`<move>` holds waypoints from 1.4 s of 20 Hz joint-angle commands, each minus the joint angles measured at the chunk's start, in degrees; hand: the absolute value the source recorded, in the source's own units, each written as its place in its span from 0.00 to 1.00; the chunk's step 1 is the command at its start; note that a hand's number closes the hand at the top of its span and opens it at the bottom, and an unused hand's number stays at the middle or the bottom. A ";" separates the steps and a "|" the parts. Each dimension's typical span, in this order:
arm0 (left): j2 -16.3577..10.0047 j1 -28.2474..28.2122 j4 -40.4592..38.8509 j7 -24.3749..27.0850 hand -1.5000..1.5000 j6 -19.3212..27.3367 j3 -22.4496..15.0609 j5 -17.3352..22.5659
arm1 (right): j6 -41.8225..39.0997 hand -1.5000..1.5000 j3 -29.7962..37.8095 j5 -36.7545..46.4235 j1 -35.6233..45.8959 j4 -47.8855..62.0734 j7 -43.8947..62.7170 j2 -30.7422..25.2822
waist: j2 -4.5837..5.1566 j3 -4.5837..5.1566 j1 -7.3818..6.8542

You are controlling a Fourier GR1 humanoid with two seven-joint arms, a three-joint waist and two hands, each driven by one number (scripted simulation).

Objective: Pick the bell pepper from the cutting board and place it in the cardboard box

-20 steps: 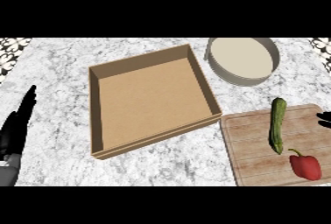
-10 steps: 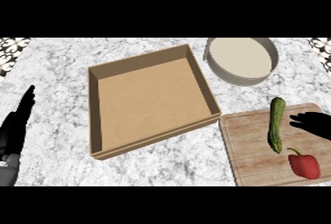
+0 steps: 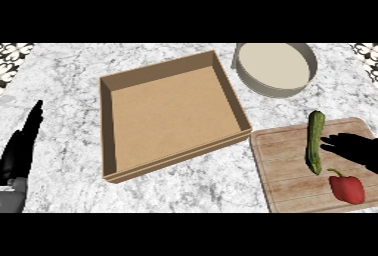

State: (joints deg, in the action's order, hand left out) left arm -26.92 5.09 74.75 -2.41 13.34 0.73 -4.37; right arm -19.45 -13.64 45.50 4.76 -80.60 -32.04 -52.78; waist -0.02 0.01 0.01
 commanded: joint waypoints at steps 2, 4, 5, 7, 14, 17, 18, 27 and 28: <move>-0.58 -1.50 -0.15 2.25 0.50 -2.39 2.85 -0.96 | -2.00 0.00 3.68 1.21 -0.94 -0.79 -2.87 1.86 | -0.03 0.00 -0.04; 1.42 0.96 -0.54 -0.35 0.50 -2.21 1.59 -1.62 | -1.72 0.00 0.89 3.41 -2.36 -1.80 -2.37 4.53 | 0.01 0.00 0.07; -0.64 -3.64 3.63 -0.38 0.50 -4.20 3.23 0.07 | -3.51 0.00 2.98 1.74 -2.19 -2.16 -6.09 1.60 | -0.06 -0.01 -0.16; 0.03 -0.56 0.84 -0.33 0.50 -2.14 4.01 -1.80 | -5.34 0.00 3.97 0.50 -7.16 -10.77 -3.14 1.76 | -0.11 0.03 0.50; 2.22 1.28 -0.08 0.04 0.50 -3.20 4.34 -4.46 | -11.84 0.00 7.50 3.00 -8.46 -16.97 -1.04 3.36 | -0.04 0.02 0.28; 0.86 -0.46 1.31 -0.01 0.50 -6.07 5.97 -2.46 | -5.33 0.00 4.76 10.30 -8.60 -10.68 -0.99 5.45 | -0.01 -0.01 -0.10; 2.29 2.05 2.63 -4.46 0.50 -4.84 4.49 -3.50 | -7.58 0.00 6.68 9.19 -8.76 -11.96 0.32 4.45 | -0.03 -0.01 0.10; 3.94 1.97 -4.08 3.52 0.50 -5.49 7.10 -5.35 | -0.87 1.00 4.13 18.18 -5.40 -5.79 2.88 14.51 | 0.07 0.00 0.03; 2.79 -2.06 3.96 -0.76 0.50 -6.66 6.79 -4.22 | 6.62 1.00 5.79 18.47 -6.27 -2.01 -1.82 12.74 | -0.02 -0.07 -0.45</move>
State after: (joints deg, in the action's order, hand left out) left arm -23.85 5.56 75.35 -2.60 7.75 7.01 -9.08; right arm -20.92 -8.95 61.09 -2.13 -88.11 -31.30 -41.20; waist -0.38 0.37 -0.10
